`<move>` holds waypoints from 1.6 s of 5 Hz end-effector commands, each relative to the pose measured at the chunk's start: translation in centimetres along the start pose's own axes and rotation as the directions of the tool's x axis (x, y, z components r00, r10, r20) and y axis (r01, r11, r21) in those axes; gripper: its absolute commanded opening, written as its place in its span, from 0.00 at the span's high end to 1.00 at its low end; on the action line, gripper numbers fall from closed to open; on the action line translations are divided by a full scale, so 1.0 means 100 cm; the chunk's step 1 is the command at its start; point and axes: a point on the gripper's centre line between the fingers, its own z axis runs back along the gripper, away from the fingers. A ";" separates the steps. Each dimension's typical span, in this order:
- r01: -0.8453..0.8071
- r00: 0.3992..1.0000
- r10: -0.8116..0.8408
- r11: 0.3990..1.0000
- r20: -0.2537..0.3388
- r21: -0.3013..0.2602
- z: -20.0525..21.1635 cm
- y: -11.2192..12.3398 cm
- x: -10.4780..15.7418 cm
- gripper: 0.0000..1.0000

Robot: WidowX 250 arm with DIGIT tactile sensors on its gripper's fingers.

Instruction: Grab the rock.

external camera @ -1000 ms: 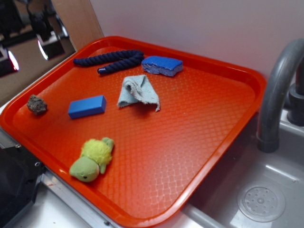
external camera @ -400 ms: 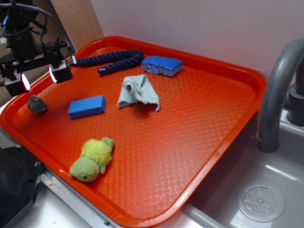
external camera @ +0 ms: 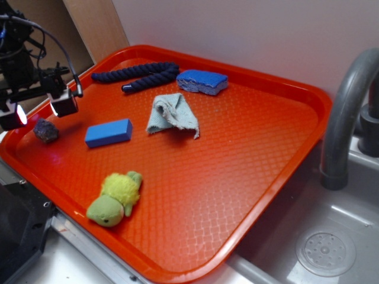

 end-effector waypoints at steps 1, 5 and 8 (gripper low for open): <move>0.110 0.985 -0.118 0.991 -0.122 -0.076 -0.023 0.003 0.007 0.00; 0.461 0.887 -0.459 0.887 0.041 -0.027 0.036 -0.037 0.007 1.00; 0.846 0.534 -0.828 0.521 0.170 -0.113 0.163 -0.109 -0.066 1.00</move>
